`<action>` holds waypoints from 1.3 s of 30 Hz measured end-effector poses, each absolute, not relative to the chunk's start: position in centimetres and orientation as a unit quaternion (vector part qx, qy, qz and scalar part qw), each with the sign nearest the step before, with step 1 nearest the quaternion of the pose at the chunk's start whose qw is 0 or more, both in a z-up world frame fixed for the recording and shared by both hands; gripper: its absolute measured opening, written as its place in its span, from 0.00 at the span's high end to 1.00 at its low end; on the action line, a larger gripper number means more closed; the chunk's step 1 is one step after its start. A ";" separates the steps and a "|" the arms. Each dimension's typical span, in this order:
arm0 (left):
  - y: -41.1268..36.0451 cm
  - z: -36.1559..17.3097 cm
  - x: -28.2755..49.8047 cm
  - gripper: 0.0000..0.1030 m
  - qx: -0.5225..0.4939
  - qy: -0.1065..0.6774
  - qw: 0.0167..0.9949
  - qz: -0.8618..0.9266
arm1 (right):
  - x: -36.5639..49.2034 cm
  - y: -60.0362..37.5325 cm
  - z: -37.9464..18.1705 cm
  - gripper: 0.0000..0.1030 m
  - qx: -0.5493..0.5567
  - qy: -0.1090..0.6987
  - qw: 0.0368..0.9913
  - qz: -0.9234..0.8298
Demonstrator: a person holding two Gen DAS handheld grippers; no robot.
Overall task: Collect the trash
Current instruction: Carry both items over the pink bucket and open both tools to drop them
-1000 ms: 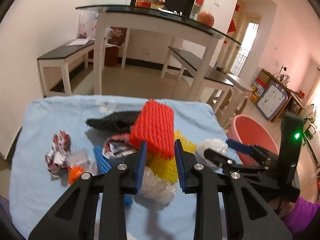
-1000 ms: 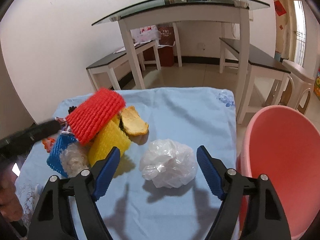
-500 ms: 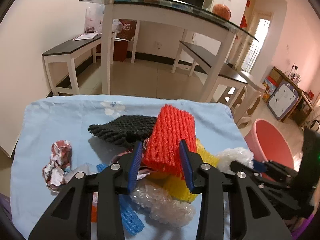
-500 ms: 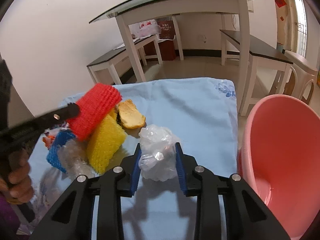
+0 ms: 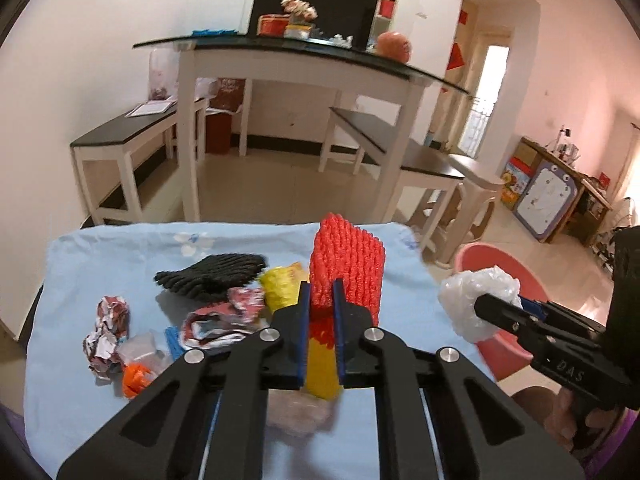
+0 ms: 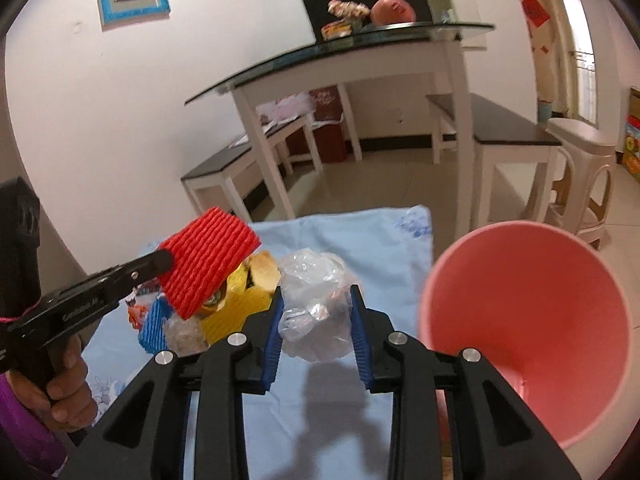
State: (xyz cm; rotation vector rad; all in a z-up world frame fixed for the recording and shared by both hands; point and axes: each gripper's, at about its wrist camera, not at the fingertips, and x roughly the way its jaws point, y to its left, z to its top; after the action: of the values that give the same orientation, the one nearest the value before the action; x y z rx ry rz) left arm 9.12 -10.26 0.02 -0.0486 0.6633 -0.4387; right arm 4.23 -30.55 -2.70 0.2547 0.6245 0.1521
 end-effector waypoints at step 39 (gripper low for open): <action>-28.8 0.9 4.2 0.67 0.050 0.325 0.883 -0.333 | -3.3 -44.9 -3.8 0.51 0.192 0.281 0.936 -0.085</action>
State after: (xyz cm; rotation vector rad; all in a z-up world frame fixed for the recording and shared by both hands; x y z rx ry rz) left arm 4.24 -28.79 0.95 0.1042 0.6770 -0.6939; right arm -3.34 -44.87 -3.78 0.3925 0.5741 -0.1747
